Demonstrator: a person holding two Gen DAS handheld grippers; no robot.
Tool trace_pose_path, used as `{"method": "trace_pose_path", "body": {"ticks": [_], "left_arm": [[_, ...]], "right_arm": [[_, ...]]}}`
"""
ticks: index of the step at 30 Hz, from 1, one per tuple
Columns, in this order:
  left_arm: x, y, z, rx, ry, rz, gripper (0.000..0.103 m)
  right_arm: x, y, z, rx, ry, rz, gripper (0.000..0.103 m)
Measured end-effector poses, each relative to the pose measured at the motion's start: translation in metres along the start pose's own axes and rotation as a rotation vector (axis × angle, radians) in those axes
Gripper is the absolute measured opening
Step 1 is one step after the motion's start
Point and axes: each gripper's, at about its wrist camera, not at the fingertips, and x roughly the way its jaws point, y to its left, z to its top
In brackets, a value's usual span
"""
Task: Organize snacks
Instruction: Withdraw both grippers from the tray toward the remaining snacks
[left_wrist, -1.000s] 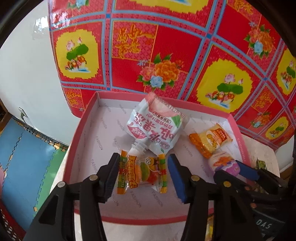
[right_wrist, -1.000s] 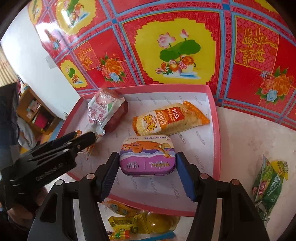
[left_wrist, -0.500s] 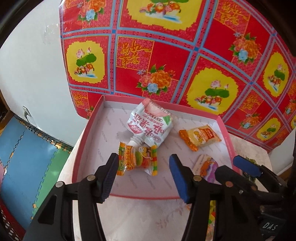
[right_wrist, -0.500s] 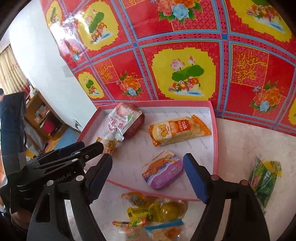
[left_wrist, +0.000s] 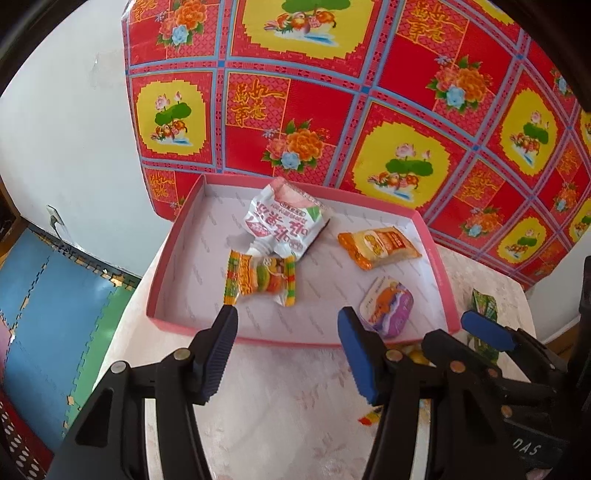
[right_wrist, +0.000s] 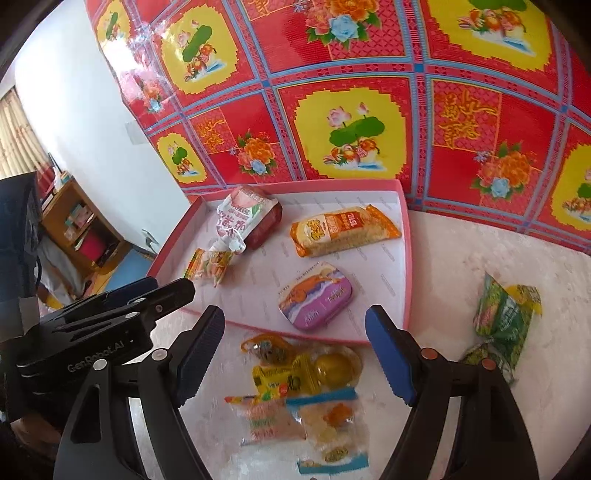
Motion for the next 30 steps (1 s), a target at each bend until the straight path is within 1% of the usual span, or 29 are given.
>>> {"method": "trace_pose_path", "body": {"ticks": [4, 13, 30], "left_arm": [[-0.003, 0.000, -0.002, -0.001, 0.002, -0.001, 0.060], [-0.015, -0.004, -0.019, -0.006, 0.024, -0.008, 0.060], [-0.016, -0.015, -0.040, 0.003, 0.061, -0.019, 0.060]], "right_arm": [[-0.005, -0.002, -0.005, 0.002, 0.007, -0.011, 0.080], [-0.015, -0.010, -0.021, 0.017, 0.020, -0.027, 0.080], [-0.029, -0.034, -0.045, 0.076, 0.040, -0.079, 0.080]]}}
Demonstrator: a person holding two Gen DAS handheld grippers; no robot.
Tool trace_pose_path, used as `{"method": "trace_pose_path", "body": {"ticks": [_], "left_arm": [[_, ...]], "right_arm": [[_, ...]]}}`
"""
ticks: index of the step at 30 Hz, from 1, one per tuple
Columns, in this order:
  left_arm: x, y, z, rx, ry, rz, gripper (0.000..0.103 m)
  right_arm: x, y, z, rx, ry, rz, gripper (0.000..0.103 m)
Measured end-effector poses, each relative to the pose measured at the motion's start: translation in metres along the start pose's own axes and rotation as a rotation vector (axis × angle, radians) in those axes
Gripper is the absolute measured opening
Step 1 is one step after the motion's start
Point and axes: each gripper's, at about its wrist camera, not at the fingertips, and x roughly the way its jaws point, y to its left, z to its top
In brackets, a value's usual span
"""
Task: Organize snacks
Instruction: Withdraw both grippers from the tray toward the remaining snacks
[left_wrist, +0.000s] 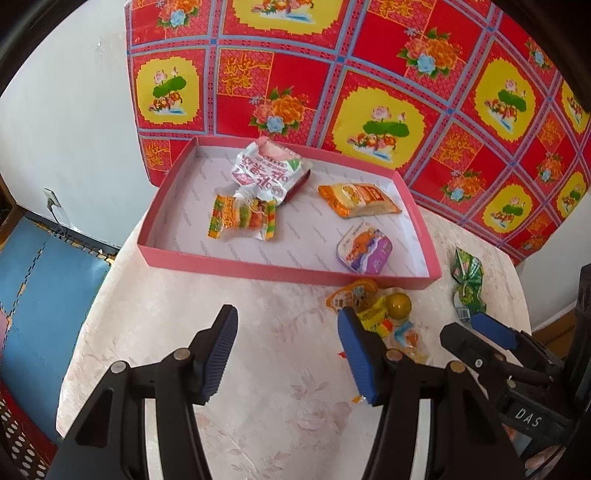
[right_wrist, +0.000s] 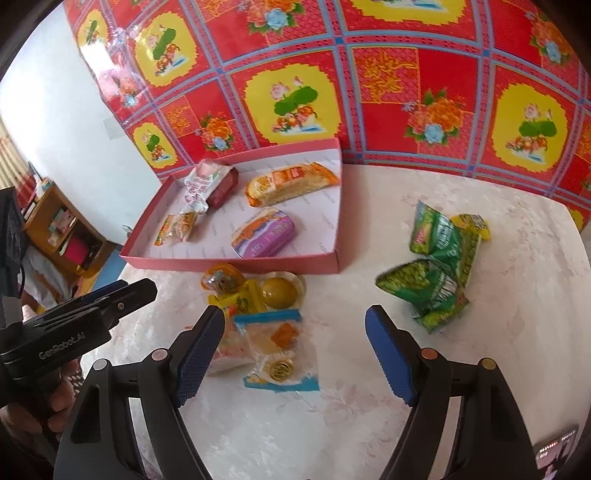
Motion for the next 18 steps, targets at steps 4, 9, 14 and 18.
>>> {"method": "trace_pose_path", "body": {"ticks": [4, 9, 14, 18], "left_arm": [[0.004, -0.006, -0.004, 0.007, 0.019, -0.014, 0.060], [0.007, -0.021, -0.012, 0.045, 0.044, -0.039, 0.060], [0.012, -0.038, -0.019, 0.090, 0.075, -0.067, 0.060], [0.016, -0.049, -0.022, 0.116, 0.092, -0.074, 0.060]], "right_arm": [[0.001, -0.006, -0.004, 0.013, 0.006, 0.001, 0.080], [0.001, -0.013, -0.011, 0.016, 0.025, -0.008, 0.080], [0.000, -0.019, -0.018, 0.026, 0.038, -0.015, 0.080], [-0.004, -0.022, -0.024, 0.016, 0.032, -0.016, 0.080]]}}
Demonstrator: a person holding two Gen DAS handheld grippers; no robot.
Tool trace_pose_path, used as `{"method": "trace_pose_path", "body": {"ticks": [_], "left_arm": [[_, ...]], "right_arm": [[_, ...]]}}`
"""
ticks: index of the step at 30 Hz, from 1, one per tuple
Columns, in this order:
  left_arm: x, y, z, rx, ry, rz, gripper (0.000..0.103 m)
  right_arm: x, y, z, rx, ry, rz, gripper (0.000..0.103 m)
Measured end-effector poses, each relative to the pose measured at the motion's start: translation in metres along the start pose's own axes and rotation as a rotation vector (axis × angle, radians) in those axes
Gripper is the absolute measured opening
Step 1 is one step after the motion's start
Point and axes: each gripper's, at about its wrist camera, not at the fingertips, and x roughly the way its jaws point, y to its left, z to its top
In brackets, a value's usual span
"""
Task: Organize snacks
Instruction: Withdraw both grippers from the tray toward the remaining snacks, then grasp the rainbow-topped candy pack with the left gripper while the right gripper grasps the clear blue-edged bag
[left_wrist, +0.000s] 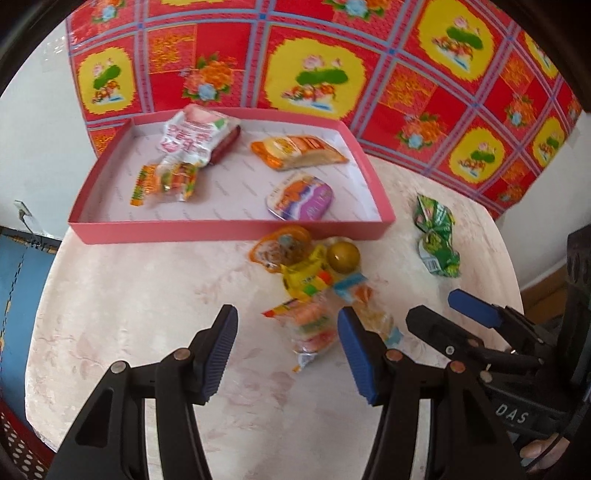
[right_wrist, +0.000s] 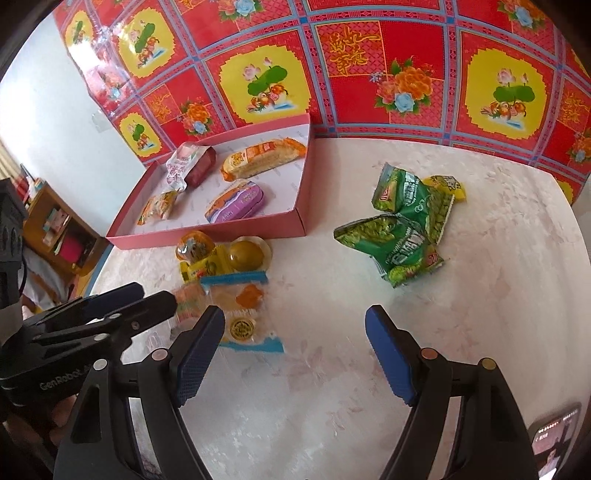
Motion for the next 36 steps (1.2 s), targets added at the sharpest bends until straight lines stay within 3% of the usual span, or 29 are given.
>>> {"method": "trace_pose_path", "body": {"ticks": [9, 18, 22, 25, 36], "left_arm": [[0.015, -0.011, -0.003, 0.028, 0.031, 0.016, 0.059], [0.023, -0.010, -0.004, 0.033, 0.009, 0.012, 0.059], [0.021, -0.010, -0.004, 0.032, -0.005, -0.005, 0.044], [0.019, -0.010, -0.004, 0.042, -0.022, 0.000, 0.039], [0.004, 0.007, -0.004, 0.030, -0.050, 0.021, 0.037]], "right_arm": [[-0.001, -0.010, -0.004, 0.020, 0.001, 0.008, 0.080], [0.001, -0.014, -0.004, 0.036, 0.009, 0.029, 0.080], [0.003, -0.012, -0.004, 0.034, 0.017, 0.030, 0.080], [0.004, -0.009, -0.004, 0.030, 0.021, 0.031, 0.080], [0.009, 0.006, -0.002, 0.008, 0.030, 0.053, 0.080]]}}
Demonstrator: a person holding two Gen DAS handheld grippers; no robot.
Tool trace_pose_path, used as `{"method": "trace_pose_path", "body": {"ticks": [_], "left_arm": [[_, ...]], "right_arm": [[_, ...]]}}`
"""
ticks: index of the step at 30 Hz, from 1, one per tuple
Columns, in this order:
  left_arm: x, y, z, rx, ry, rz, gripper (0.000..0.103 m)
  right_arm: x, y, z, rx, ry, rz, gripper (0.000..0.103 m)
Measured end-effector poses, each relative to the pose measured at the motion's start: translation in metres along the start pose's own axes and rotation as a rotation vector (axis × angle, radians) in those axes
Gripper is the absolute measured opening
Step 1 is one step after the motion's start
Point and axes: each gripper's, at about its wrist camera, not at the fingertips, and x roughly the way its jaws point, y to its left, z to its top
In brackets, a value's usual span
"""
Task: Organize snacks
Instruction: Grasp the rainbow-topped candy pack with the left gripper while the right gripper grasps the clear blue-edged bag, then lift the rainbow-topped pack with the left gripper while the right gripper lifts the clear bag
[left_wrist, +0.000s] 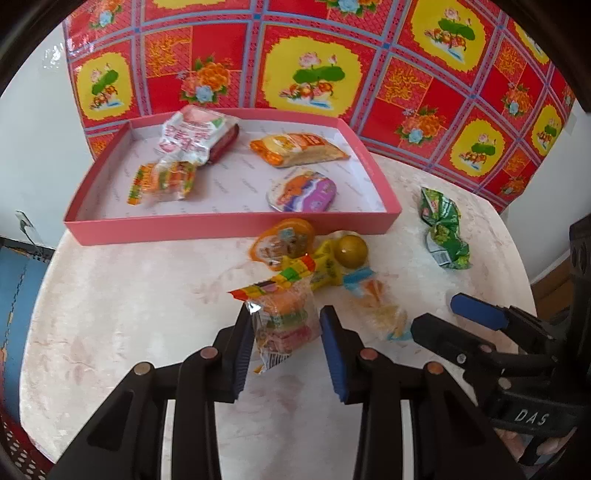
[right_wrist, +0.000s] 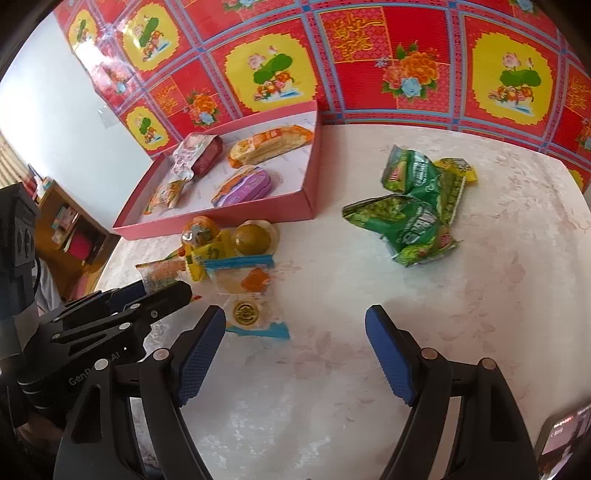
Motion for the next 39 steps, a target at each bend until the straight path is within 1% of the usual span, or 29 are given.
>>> {"method": "trace_pose_path", "body": {"ticks": [3, 9, 12, 21, 29, 31, 36, 39], "left_arm": [[-0.003, 0.007, -0.001, 0.001, -0.006, 0.022, 0.037], [-0.004, 0.023, -0.006, -0.027, -0.006, 0.022, 0.037], [-0.005, 0.026, -0.007, -0.037, -0.010, 0.012, 0.037], [-0.004, 0.033, -0.008, -0.051, -0.019, -0.032, 0.037], [-0.009, 0.040, -0.012, -0.064, -0.046, -0.076, 0.037], [-0.011, 0.043, -0.013, -0.068, -0.050, -0.075, 0.037], [-0.013, 0.052, -0.014, -0.088, -0.052, -0.070, 0.037], [-0.013, 0.056, -0.014, -0.097, -0.052, -0.069, 0.037]], "right_arm": [[0.001, 0.005, -0.001, -0.012, 0.006, 0.006, 0.080], [0.007, 0.015, -0.003, -0.036, 0.025, 0.015, 0.080], [0.012, 0.018, -0.003, -0.042, 0.040, 0.011, 0.080], [0.018, 0.028, -0.001, -0.061, 0.031, -0.018, 0.079], [0.024, 0.039, 0.000, -0.110, 0.002, -0.083, 0.079], [0.024, 0.040, 0.000, -0.120, -0.007, -0.102, 0.076], [0.022, 0.037, -0.002, -0.130, -0.034, -0.156, 0.055], [0.023, 0.037, -0.003, -0.143, -0.051, -0.180, 0.048]]}}
